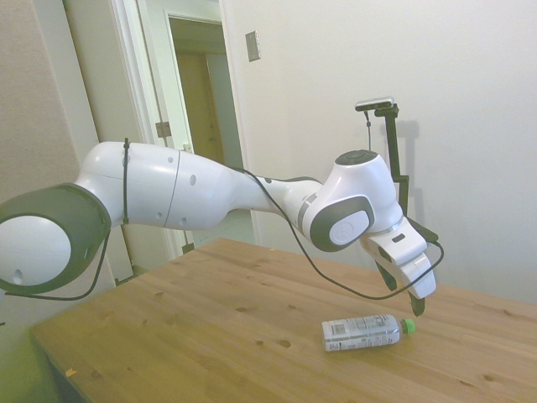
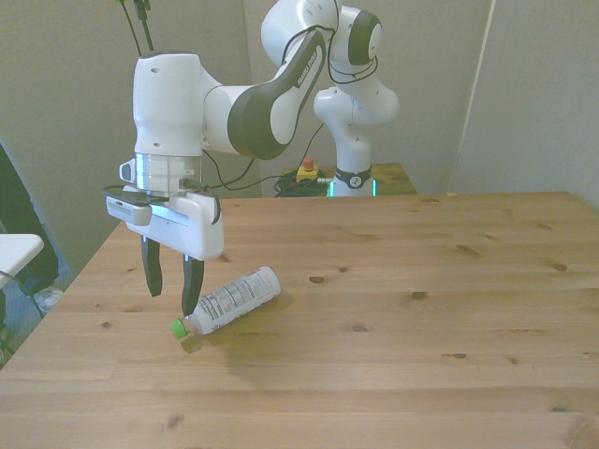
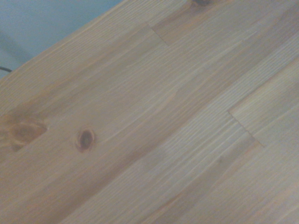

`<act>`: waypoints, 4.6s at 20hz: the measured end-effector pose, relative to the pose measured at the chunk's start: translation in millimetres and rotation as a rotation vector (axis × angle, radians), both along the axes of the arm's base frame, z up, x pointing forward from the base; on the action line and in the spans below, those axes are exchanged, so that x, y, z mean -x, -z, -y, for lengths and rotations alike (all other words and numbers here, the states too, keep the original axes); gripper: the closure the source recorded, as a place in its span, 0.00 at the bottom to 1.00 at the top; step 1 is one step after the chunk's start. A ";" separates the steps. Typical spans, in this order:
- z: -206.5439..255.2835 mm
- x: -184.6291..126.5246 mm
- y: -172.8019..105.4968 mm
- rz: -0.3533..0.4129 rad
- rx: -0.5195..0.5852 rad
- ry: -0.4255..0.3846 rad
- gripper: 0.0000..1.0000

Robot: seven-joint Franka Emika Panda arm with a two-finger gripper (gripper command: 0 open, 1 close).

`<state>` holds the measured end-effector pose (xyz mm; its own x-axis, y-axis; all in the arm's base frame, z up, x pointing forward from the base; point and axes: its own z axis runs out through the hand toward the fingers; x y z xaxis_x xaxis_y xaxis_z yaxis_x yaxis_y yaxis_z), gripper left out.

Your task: Stand the water bottle

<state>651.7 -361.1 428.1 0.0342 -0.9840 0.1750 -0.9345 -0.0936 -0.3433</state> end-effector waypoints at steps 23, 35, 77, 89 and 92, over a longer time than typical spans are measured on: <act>-8.4 -20.6 69.2 -0.077 -0.034 -0.011 1.00; -12.5 -18.5 69.1 -0.103 -0.061 -0.017 1.00; -191.7 14.1 -90.9 0.322 0.245 -0.201 1.00; -243.1 31.3 -79.2 0.468 0.434 -0.158 1.00; -250.0 25.4 -69.0 0.486 0.459 -0.140 1.00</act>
